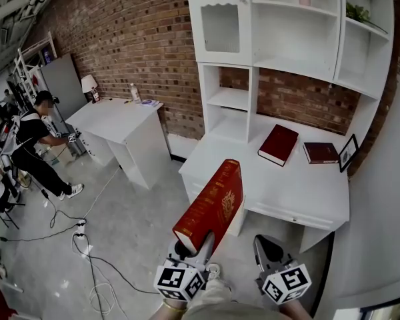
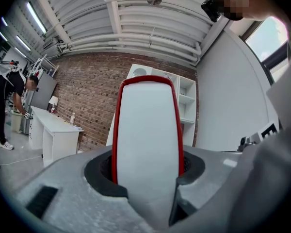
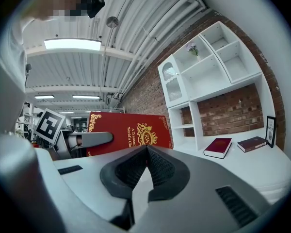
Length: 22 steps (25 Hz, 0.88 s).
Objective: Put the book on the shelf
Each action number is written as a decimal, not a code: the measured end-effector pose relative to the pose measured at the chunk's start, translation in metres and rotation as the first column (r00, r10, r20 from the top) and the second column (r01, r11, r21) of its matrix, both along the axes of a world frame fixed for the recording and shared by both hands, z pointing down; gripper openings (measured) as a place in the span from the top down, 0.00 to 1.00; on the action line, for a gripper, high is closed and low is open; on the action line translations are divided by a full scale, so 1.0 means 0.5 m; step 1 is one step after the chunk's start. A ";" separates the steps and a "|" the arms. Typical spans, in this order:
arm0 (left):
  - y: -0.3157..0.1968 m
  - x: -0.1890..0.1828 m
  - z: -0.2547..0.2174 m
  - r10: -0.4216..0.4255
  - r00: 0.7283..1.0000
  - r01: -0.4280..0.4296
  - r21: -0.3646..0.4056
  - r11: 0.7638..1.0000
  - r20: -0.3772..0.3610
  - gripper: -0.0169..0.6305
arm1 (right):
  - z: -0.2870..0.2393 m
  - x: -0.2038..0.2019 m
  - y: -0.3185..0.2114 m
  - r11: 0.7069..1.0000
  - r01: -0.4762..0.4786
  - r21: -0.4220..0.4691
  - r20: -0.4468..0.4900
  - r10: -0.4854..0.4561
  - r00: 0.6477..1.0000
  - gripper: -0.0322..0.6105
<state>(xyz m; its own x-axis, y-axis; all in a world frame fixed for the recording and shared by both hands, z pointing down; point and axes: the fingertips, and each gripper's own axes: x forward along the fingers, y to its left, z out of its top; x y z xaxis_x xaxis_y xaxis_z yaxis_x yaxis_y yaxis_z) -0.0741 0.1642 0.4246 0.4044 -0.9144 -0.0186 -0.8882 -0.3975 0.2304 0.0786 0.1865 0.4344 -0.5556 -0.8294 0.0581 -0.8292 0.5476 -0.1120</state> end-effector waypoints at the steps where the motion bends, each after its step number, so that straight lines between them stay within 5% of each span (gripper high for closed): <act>1: -0.011 -0.002 -0.001 0.001 1.000 -0.001 0.001 1.000 0.001 0.61 | -0.003 -0.002 -0.011 1.000 -0.001 0.003 0.001 0.001 1.000 0.94; 22: -0.257 -0.034 -0.007 0.016 1.000 -0.016 0.007 1.000 -0.009 0.61 | -0.010 -0.041 -0.257 1.000 -0.015 0.006 -0.025 0.015 1.000 0.94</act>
<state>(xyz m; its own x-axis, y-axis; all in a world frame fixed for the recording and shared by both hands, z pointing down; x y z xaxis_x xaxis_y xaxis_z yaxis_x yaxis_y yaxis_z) -0.0912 0.0358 0.4212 0.4191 -0.9075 -0.0290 -0.8794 -0.4137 0.2356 0.0583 0.0581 0.4293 -0.5418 -0.8379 0.0668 -0.8397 0.5360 -0.0879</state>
